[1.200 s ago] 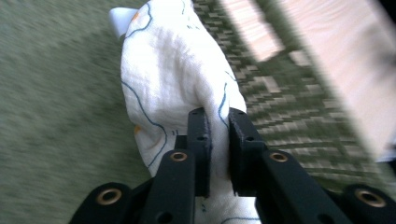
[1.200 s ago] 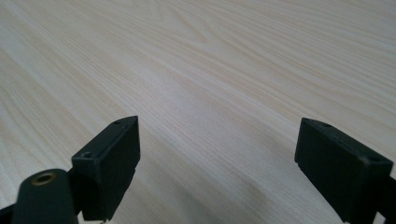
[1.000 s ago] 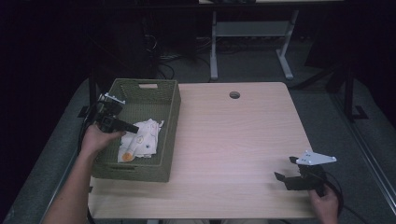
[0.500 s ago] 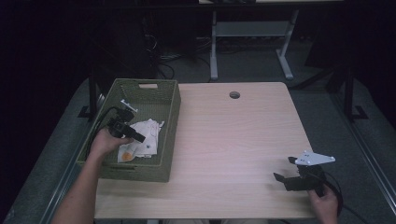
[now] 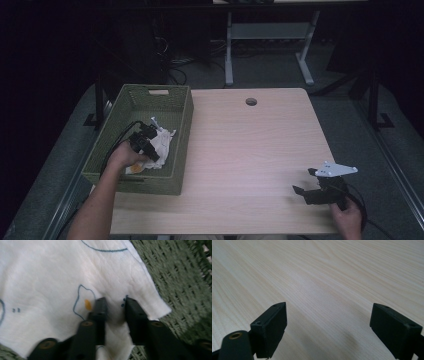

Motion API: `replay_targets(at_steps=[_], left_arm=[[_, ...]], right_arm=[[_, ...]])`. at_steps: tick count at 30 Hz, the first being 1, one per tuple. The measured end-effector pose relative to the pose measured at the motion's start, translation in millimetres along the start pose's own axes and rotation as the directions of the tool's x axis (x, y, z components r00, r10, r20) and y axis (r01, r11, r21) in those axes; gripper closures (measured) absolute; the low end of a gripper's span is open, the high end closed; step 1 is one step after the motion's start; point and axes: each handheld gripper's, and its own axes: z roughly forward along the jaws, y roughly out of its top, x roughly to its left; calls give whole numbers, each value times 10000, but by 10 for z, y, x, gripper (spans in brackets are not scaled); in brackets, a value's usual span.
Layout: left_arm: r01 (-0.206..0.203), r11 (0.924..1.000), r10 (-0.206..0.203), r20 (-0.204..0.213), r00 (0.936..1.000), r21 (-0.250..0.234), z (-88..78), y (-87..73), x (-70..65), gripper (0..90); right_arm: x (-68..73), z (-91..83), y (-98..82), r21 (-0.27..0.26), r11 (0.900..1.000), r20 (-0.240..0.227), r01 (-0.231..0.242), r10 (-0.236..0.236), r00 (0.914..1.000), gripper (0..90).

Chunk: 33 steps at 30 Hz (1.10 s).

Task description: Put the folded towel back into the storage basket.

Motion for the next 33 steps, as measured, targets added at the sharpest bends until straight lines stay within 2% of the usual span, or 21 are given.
replay_targets(at_steps=[1, 3, 7, 9, 10, 11, 12, 14, 17, 21, 22, 26, 29, 33], left_arm=[[-64, 10000, 65, -31, 10000, 67, 0, 11, -12, 831], [-260, 9996, 261, -63, 9996, 80, -17, 17, -36, 849], [-383, 9990, 402, 814, 9959, -246, -115, -40, -41, 852], [-527, 9986, 516, 1453, 9880, 36, -122, -71, -42, 826], [-532, 9985, 509, 1190, 9916, 164, -128, -77, -44, 666], [-337, 9993, 323, 923, 9952, 137, -148, -80, -22, 666], [-106, 9999, 112, 959, 9953, -70, -176, -90, 18, 651], [232, 9988, -201, 690, 9974, -439, -228, -103, 93, 697], [540, 9976, -526, 317, 9981, -439, -213, -102, 149, 787], [669, 9977, -668, -66, 9977, 120, -71, -78, 185, 805], [585, 9981, -581, -179, 9981, 214, -25, -74, 181, 805], [761, 9971, -760, -126, 9970, 74, -56, -84, 191, 789], [877, 9958, -878, -25, 9961, -254, -131, -114, 185, 764], [941, 9913, -944, 12, 9955, -921, -267, -152, 156, 753]], right_arm=[[1, -6, 0, -30, 10000, 9, -33, 33, 10000, 138], [-3, -21, -3, -84, 9999, -16, -92, 92, 10000, 138], [-16, -42, -16, -148, 9998, 30, -100, 101, 9999, 138], [-20, -43, -23, -133, 9998, 8, -117, 117, 9999, 138], [-19, -37, -22, -115, 9999, -3, -113, 113, 9999, 138], [-19, -37, -22, -115, 9999, -3, -113, 113, 9999, 138], [-17, -34, -19, -95, 9999, -24, -120, 119, 9999, 138], [-14, -23, -16, -93, 9999, 6, -82, 82, 10000, 138], [-7, -16, -12, -39, 10000, -1, -60, 60, 10000, 138], [-13, -10, -9, -28, 10000, -4, -88, 88, 10000, 138], [-13, -5, -9, -3, 10000, -23, -79, 79, 10000, 138], [-10, -9, -10, -23, 10000, -10, -76, 76, 10000, 138], [-11, -17, -12, -65, 10000, -18, -65, 65, 10000, 138], [2, -27, -10, -109, 9999, -51, -52, 52, 10000, 138]])
